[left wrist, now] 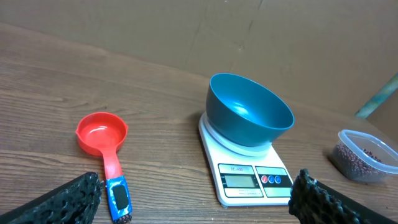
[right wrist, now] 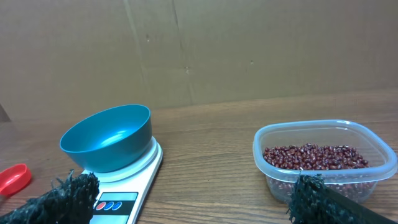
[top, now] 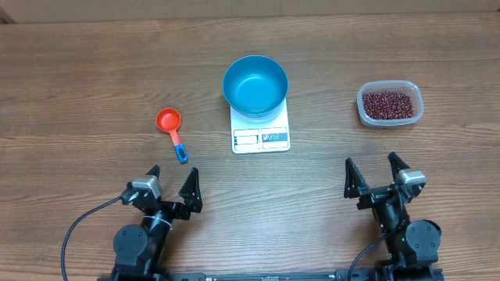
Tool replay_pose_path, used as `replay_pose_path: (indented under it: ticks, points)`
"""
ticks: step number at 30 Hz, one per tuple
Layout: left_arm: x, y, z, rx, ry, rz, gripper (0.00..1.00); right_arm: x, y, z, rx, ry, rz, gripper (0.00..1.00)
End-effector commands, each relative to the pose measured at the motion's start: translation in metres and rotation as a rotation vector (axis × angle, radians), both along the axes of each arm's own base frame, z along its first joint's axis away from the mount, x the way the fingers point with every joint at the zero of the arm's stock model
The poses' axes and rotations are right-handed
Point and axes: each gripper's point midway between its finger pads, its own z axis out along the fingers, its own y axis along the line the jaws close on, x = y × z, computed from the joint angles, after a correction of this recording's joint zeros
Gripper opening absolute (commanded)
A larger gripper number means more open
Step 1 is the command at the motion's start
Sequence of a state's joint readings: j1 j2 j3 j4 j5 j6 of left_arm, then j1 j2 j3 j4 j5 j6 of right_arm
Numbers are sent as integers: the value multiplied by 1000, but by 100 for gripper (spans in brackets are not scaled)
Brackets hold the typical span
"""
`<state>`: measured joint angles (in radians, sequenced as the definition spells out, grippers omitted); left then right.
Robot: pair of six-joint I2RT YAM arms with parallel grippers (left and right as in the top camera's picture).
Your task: Scoop item into bowl and weigh 150g on scale
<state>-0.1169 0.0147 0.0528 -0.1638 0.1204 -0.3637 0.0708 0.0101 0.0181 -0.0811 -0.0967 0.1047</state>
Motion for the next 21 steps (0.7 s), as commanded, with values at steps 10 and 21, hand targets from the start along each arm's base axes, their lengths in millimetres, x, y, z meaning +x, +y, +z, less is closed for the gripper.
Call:
replay_pose_path:
  ticks: [10,21]
  points:
    - [0,0,0,9,-11,-4,100,1,-3,-2,7,0,-14,100]
    - [-1,-1,-7,5,47,-6,100,1,-3,-2,7,0,-14,100]
